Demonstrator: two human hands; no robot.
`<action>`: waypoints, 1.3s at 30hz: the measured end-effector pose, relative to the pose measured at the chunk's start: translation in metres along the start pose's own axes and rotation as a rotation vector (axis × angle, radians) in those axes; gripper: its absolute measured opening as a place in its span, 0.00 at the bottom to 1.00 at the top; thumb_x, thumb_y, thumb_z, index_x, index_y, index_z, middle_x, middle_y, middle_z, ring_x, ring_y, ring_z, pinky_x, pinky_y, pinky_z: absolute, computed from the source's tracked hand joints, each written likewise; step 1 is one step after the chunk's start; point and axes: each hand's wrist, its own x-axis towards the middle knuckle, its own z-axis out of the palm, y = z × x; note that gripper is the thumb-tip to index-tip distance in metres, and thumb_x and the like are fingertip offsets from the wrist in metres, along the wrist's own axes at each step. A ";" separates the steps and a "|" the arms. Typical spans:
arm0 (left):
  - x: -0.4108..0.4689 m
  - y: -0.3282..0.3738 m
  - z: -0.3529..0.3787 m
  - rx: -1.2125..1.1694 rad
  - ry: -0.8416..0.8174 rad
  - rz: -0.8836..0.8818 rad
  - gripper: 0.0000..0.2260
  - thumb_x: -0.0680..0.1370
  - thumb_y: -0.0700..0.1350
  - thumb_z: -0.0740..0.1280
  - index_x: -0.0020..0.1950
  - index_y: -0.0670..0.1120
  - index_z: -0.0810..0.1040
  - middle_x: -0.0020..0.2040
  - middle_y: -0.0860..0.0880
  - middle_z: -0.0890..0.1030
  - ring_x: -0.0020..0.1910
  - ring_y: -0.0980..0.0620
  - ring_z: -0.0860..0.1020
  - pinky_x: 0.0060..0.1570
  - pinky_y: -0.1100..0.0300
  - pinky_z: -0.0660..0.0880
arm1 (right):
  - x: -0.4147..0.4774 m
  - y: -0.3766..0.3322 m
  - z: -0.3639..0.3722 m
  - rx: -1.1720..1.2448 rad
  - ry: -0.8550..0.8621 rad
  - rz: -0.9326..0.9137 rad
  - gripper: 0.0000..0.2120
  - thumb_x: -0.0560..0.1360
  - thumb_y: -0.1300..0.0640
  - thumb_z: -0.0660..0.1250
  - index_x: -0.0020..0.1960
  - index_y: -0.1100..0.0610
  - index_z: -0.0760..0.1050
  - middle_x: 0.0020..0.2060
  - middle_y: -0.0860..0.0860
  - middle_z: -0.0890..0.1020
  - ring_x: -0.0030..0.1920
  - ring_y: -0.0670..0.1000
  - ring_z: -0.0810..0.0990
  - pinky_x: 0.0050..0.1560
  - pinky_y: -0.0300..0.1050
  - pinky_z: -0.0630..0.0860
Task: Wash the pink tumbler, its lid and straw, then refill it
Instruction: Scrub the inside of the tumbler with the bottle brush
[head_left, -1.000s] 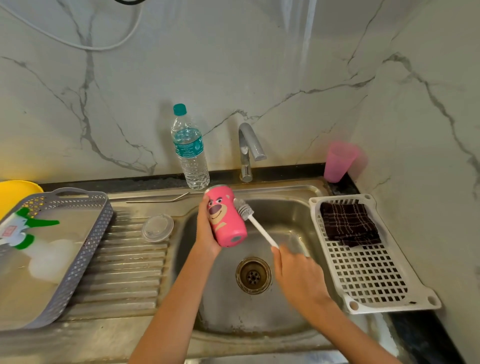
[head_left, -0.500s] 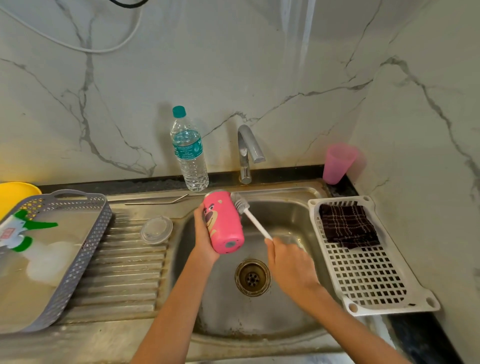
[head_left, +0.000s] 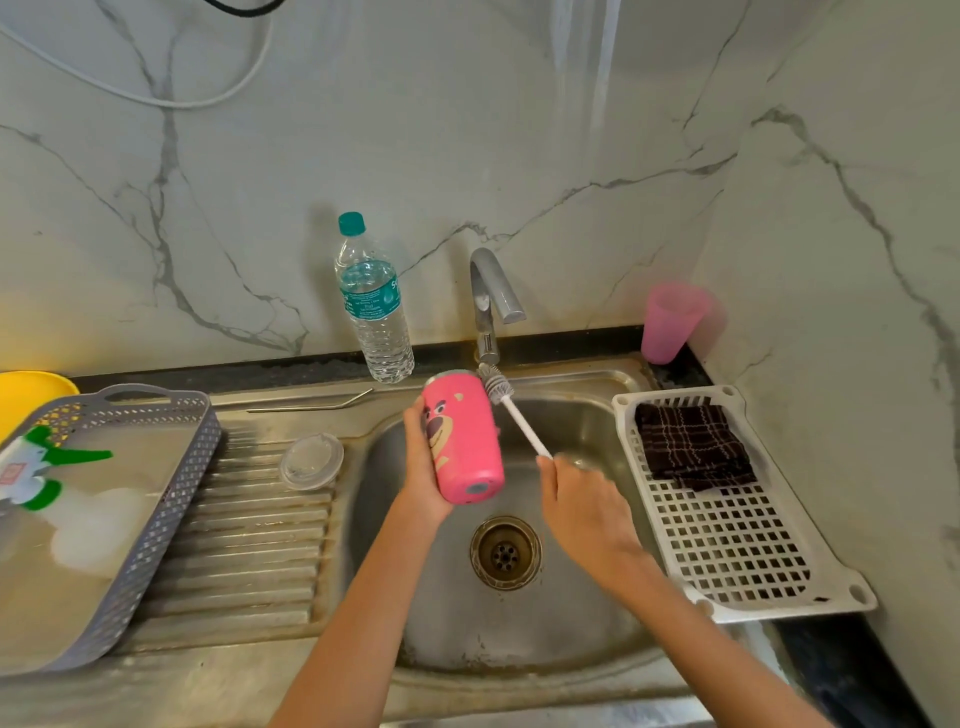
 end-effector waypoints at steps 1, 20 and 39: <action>0.000 -0.001 0.004 -0.007 0.011 0.008 0.28 0.73 0.66 0.65 0.60 0.44 0.78 0.47 0.41 0.83 0.43 0.43 0.83 0.40 0.51 0.82 | 0.005 -0.002 0.000 0.002 0.010 -0.004 0.22 0.83 0.46 0.45 0.55 0.58 0.73 0.44 0.57 0.82 0.47 0.60 0.81 0.42 0.50 0.73; 0.007 0.004 0.001 0.232 0.243 0.047 0.27 0.73 0.67 0.66 0.61 0.48 0.75 0.50 0.44 0.83 0.47 0.46 0.82 0.38 0.53 0.81 | 0.000 -0.009 0.013 0.077 -0.041 -0.010 0.22 0.83 0.46 0.46 0.52 0.58 0.73 0.44 0.56 0.81 0.48 0.59 0.79 0.40 0.46 0.67; 0.009 0.008 0.005 -0.030 0.205 0.156 0.29 0.74 0.67 0.65 0.66 0.48 0.71 0.50 0.42 0.81 0.47 0.44 0.82 0.48 0.48 0.80 | -0.015 0.009 0.005 0.125 -0.155 -0.009 0.21 0.82 0.42 0.44 0.41 0.51 0.68 0.33 0.48 0.74 0.38 0.53 0.77 0.40 0.48 0.74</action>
